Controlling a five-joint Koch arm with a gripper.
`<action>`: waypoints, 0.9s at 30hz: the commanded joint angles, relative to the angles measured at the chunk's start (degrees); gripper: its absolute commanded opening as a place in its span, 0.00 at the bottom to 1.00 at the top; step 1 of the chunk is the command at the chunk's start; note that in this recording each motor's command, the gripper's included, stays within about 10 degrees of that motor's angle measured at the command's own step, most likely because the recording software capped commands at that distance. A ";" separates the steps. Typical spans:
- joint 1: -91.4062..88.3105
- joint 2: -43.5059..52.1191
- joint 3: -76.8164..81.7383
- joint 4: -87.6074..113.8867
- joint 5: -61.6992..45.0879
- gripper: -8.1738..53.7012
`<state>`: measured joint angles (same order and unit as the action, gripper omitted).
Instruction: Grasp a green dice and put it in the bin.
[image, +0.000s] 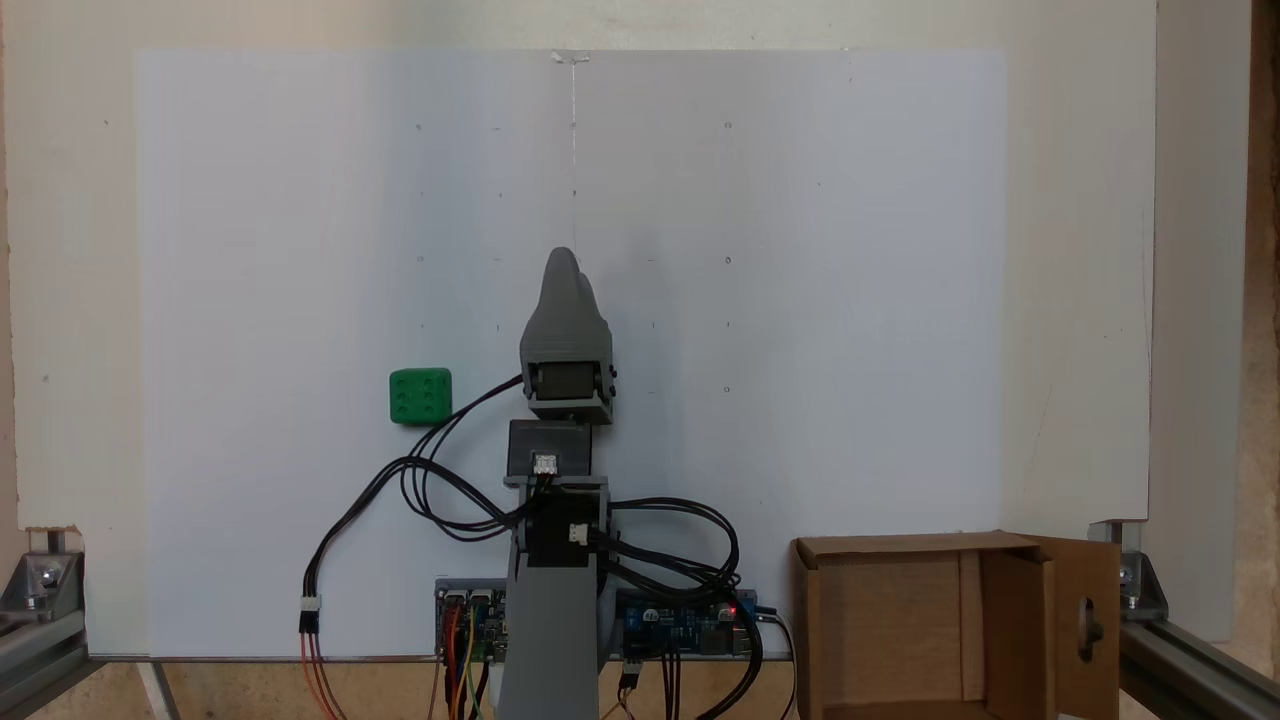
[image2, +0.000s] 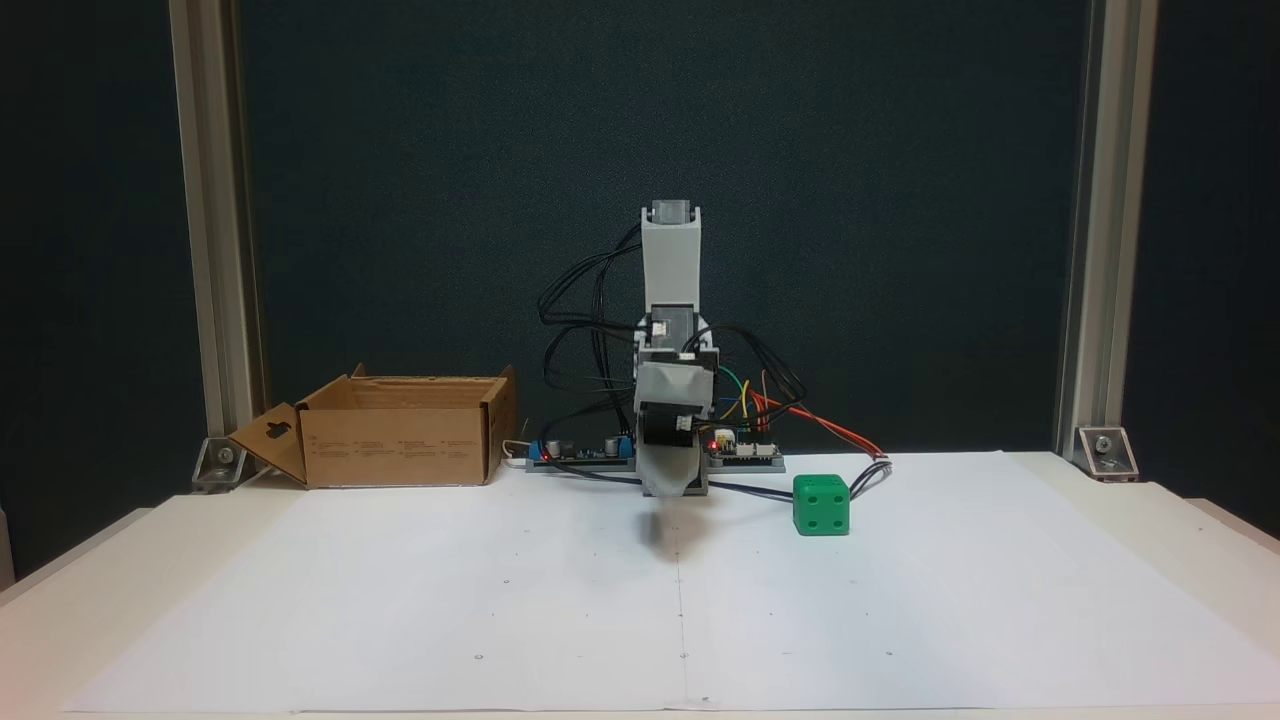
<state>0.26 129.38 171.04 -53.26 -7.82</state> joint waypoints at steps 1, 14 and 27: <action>1.05 6.06 -7.65 8.88 -0.18 0.81; 0.09 5.80 -35.16 58.25 6.94 0.81; -18.28 -8.88 -60.91 104.75 18.98 0.85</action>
<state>-15.56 121.46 114.52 45.62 6.77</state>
